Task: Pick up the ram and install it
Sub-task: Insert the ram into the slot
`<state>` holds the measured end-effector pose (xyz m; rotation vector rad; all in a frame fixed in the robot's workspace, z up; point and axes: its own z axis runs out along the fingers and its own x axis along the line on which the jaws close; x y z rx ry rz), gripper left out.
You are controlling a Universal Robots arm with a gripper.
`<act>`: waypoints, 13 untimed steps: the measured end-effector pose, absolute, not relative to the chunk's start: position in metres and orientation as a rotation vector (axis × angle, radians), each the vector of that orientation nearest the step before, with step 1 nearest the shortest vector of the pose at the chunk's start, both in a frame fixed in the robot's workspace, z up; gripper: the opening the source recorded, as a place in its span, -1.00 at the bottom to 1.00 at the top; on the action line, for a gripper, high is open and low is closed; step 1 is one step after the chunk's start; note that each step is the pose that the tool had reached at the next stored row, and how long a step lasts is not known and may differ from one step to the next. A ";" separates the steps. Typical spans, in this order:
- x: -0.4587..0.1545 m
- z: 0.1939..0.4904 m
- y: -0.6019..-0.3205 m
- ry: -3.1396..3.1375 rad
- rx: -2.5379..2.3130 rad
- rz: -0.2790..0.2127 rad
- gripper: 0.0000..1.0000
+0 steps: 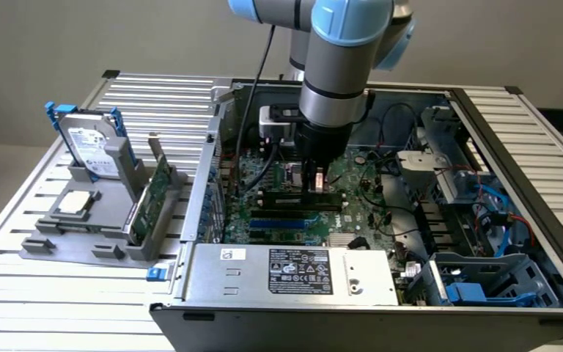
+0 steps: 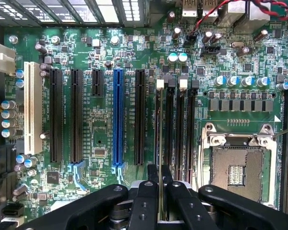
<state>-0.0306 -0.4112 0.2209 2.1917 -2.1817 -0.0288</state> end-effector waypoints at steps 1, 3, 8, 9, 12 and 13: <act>-0.031 0.222 -0.411 -2.182 2.192 -0.029 -0.73; -0.030 0.224 -0.411 -2.181 2.192 -0.028 -0.73; -0.030 0.224 -0.411 -2.179 2.189 -0.023 -0.73; -0.030 0.224 -0.411 -2.177 2.187 -0.021 -0.73; -0.029 0.224 -0.411 -2.172 2.182 -0.019 -0.73; -0.028 0.224 -0.411 -2.170 2.180 -0.018 -0.73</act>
